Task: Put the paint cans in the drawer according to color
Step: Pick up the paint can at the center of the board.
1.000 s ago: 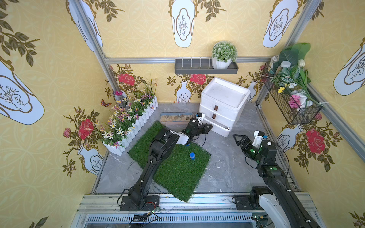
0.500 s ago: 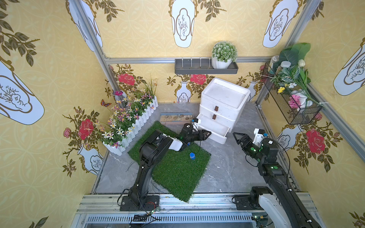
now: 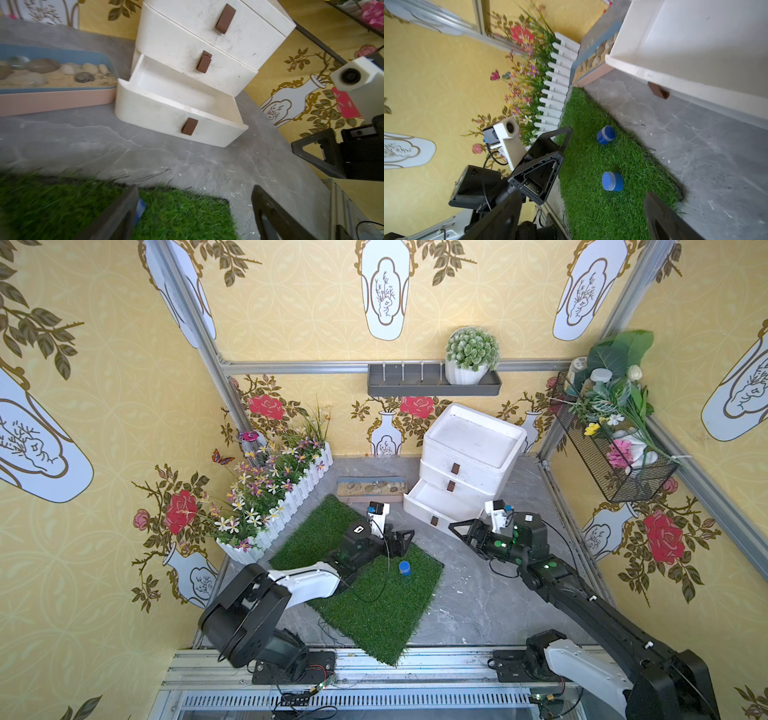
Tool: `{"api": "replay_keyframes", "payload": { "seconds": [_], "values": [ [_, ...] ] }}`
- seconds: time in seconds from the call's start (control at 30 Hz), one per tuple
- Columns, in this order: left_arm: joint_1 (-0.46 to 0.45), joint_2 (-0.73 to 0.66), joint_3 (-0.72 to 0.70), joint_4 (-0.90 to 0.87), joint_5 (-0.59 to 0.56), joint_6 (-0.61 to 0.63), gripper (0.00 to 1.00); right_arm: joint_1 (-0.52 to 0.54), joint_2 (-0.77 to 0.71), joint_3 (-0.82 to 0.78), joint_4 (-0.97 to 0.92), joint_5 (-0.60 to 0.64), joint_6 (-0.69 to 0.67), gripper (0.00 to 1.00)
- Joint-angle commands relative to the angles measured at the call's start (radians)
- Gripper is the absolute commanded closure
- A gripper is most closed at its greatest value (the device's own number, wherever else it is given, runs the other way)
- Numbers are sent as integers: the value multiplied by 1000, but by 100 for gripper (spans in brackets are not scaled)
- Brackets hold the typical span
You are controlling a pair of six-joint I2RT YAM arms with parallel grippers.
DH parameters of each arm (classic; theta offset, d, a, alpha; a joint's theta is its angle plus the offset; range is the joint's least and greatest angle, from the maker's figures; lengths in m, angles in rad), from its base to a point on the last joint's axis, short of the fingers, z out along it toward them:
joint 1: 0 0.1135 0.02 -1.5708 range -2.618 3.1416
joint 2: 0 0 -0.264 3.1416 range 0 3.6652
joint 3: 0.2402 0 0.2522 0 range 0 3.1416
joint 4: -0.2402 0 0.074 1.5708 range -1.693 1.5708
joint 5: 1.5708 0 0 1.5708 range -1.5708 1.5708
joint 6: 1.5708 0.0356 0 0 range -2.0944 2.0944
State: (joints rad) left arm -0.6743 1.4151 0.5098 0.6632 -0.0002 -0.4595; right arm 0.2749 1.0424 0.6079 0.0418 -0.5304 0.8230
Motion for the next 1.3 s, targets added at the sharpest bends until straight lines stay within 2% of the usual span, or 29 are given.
{"api": "replay_keyframes", "payload": {
  "seconds": [0.0, 0.07, 0.23, 0.37, 0.5, 0.63, 1.03, 1.13, 1.27],
  "values": [
    [2, -117, -81, -68, -187, 39, 6, 120, 94, 110, -209, 128, -154, 7],
    [2, -193, -115, -144, -278, 25, 0, 207, 194, 215, -345, 213, -223, 8],
    [25, -329, -169, -309, -458, -57, 0, 395, 458, 463, -605, 390, -319, 11],
    [45, -409, -186, -402, -505, -98, 0, 503, 630, 653, -783, 535, -353, 13],
    [51, -457, -193, -454, -541, -111, 0, 554, 736, 771, -894, 643, -360, 14],
    [56, -495, -204, -487, -579, -141, 0, 564, 825, 849, -940, 650, -371, 20],
    [58, -522, -212, -490, -574, -154, 0, 567, 1001, 969, -967, 587, -404, 33],
    [58, -527, -213, -491, -566, -159, 0, 567, 1031, 989, -974, 585, -414, 39],
    [58, -534, -215, -493, -560, -165, 0, 567, 1050, 1008, -984, 590, -420, 52]
  ]
}}
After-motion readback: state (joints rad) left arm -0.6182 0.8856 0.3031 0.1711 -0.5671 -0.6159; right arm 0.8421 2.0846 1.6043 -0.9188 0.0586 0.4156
